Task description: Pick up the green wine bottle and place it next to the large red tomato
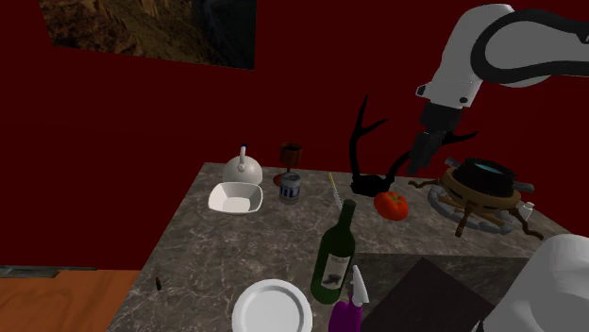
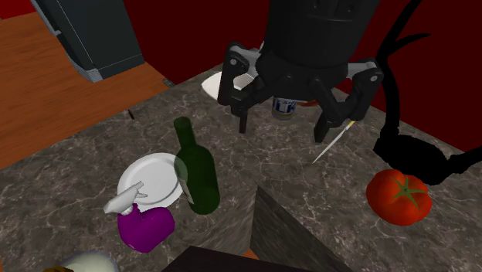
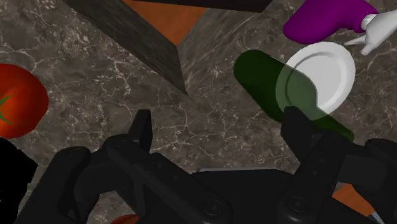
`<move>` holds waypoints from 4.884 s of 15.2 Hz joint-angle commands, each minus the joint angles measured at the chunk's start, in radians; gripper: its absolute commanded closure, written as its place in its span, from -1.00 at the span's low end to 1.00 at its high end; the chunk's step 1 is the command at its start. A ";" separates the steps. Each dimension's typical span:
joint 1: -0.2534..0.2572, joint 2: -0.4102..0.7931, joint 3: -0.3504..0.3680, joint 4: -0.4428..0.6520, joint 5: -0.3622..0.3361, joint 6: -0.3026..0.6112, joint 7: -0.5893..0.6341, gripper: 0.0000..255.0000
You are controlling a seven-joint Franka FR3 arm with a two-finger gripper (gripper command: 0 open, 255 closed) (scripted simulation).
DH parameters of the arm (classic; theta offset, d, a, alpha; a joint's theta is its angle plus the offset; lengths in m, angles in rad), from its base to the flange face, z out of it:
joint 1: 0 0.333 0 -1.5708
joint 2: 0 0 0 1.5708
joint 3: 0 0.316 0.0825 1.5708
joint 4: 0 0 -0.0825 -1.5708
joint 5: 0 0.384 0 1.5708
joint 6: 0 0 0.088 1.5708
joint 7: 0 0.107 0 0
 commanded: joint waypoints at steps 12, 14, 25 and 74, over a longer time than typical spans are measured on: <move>0.143 0.100 0.222 -0.083 0.067 0.282 0.075 -1.00; 0.165 0.132 0.264 -0.087 0.071 0.334 0.091 -1.00; 0.172 0.184 0.293 -0.163 0.075 0.469 0.099 -1.00; 0.154 0.188 0.254 0.299 0.044 0.010 0.094 1.00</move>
